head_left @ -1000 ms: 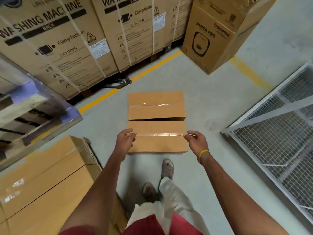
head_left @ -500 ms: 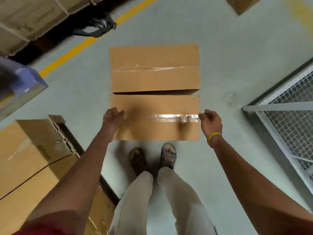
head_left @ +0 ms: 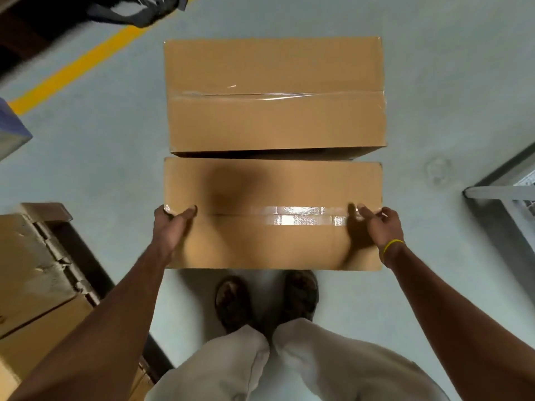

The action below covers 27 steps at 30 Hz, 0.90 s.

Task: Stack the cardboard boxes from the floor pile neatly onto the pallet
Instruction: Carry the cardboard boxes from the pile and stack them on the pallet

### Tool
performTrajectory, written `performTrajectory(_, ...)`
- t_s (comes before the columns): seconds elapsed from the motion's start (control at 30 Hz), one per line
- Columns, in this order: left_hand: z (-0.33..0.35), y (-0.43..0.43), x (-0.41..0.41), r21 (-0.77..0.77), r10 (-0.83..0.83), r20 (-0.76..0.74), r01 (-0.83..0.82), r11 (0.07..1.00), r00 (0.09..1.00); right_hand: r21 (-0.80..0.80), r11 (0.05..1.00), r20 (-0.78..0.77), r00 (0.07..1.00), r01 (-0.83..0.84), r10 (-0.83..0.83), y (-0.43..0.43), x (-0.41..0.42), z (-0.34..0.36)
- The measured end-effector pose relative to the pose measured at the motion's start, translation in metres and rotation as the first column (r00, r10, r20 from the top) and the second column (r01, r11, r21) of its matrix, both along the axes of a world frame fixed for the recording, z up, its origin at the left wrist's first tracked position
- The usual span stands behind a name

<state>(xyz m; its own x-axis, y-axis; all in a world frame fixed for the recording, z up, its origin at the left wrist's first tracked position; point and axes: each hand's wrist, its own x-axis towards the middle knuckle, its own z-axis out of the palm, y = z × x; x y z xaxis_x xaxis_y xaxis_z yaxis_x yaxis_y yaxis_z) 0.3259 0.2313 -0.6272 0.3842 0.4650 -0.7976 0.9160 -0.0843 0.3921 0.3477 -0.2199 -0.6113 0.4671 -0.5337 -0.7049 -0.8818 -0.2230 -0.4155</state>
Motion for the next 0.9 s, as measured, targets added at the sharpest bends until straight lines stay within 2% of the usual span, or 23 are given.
performTrajectory(0.1,0.021,0.000,-0.004,-0.082,0.019,0.002,-0.019,0.996,1.000,0.037,0.999,0.017,1.000,-0.024,0.024,-0.006,-0.002,0.010)
performTrajectory(0.23,0.079,-0.002,-0.015,-0.125,0.001,0.027,0.003,0.992,1.000,0.049,0.999,0.060,0.998,-0.010,0.007,-0.005,-0.015,0.066)
performTrajectory(0.47,0.223,0.015,-0.049,-0.128,0.041,0.144,-0.022,0.991,0.989,0.064,0.998,0.165,0.986,-0.027,0.016,-0.001,-0.061,0.234)
performTrajectory(0.67,0.354,0.057,-0.108,-0.007,0.035,0.288,-0.034,0.999,0.957,0.145,0.989,0.324,0.945,0.003,-0.050,0.010,-0.115,0.387)
performTrajectory(0.9,0.514,0.063,-0.214,0.059,0.008,0.535,-0.046,0.997,0.845,0.083,0.978,0.466,0.875,-0.189,0.129,0.029,-0.184,0.522)
